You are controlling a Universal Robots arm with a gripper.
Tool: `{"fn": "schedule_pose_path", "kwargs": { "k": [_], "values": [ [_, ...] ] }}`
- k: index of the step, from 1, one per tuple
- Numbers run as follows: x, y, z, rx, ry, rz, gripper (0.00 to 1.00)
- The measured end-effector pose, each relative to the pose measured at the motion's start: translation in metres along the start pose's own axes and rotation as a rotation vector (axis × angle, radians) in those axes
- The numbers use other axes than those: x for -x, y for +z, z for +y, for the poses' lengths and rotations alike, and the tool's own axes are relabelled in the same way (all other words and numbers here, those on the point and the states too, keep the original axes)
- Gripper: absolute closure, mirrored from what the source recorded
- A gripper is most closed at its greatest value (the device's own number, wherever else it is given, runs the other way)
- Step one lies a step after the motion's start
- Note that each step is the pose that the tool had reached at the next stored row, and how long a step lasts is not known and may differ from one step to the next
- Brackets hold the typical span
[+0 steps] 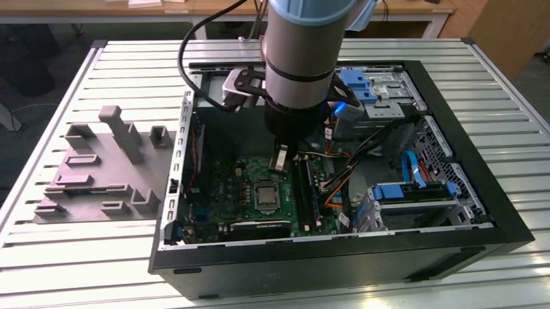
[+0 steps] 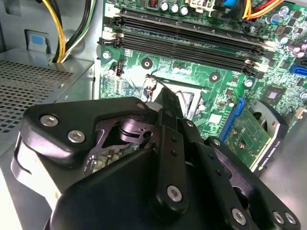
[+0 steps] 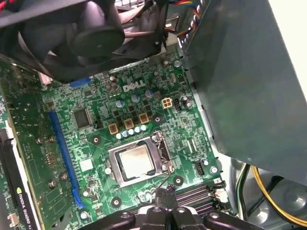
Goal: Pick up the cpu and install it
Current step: 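Install the first cpu locking lever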
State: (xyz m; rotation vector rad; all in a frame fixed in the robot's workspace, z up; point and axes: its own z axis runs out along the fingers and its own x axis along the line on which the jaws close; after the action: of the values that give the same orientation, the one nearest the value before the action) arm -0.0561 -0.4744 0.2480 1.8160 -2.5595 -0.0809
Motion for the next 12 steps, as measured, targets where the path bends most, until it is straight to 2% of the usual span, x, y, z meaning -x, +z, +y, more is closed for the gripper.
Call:
{"fn": "schedule_pose_path", "kwargs": {
  "k": [12],
  "values": [
    [-0.0013,0.0089,-0.0012,0.0015,-0.062,0.0024,0.89]
  ]
}}
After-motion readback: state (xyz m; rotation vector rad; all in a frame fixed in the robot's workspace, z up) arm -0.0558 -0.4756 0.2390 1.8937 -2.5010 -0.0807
